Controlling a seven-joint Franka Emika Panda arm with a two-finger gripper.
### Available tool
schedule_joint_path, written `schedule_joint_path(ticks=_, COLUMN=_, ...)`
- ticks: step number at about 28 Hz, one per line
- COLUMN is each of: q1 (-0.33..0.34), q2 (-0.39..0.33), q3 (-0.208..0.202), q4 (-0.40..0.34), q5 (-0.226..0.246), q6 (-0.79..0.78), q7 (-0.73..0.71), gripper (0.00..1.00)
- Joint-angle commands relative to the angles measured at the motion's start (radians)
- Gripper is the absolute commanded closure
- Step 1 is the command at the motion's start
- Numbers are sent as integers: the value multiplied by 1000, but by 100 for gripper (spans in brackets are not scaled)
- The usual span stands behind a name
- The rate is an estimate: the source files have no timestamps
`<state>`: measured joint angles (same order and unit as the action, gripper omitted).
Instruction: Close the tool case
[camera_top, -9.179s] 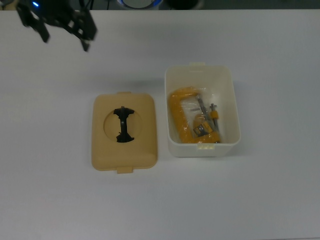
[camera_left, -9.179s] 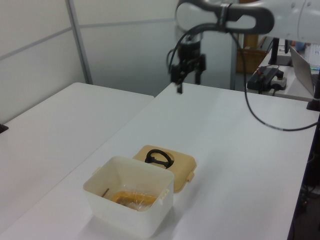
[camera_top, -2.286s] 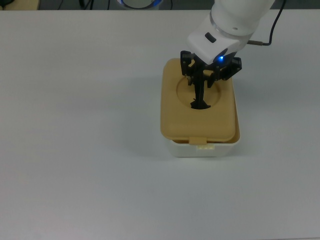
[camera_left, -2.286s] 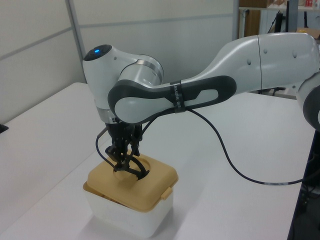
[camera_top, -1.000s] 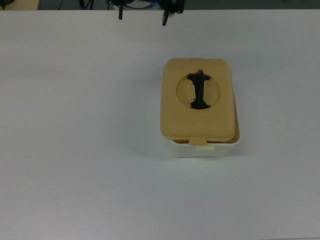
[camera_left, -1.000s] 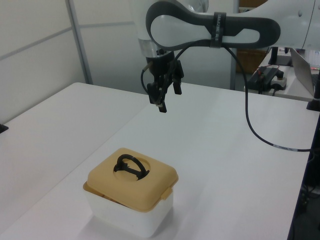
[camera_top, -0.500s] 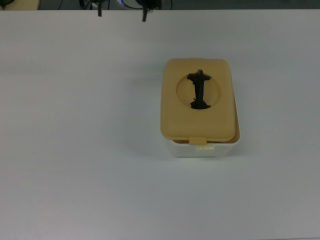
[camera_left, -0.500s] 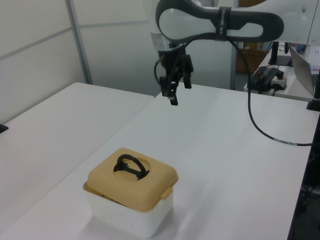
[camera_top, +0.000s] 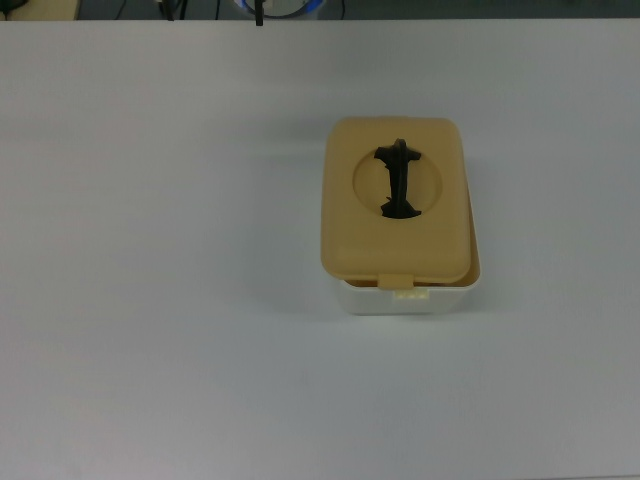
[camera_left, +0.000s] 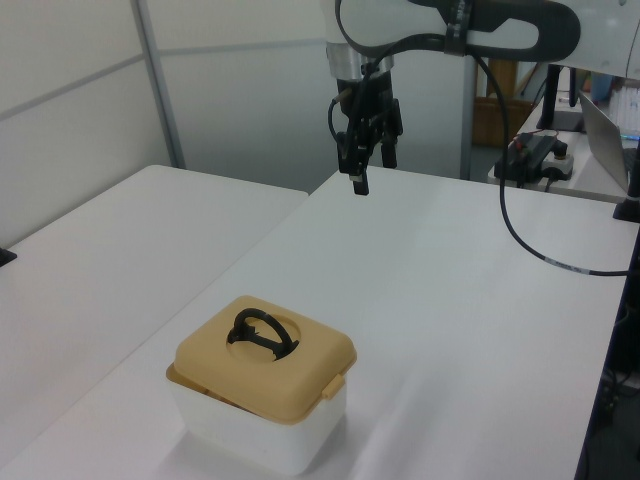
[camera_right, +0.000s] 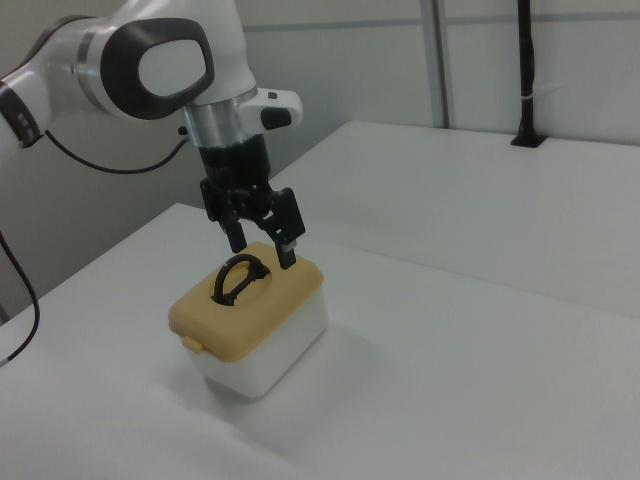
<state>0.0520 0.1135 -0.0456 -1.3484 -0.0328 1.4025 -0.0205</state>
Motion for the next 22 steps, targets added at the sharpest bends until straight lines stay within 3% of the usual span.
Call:
schedule_joint_path(ticks=1, q1=3, q2=-31, q3=-22, q4=-32, q5=39, q6=7, q7=-29, gripper=0)
schedule_joint_path(ticks=22, q1=-1, q2=-18, q3=-22, q4=-29, q5=62, q6=9, q7=-21, gripper=0)
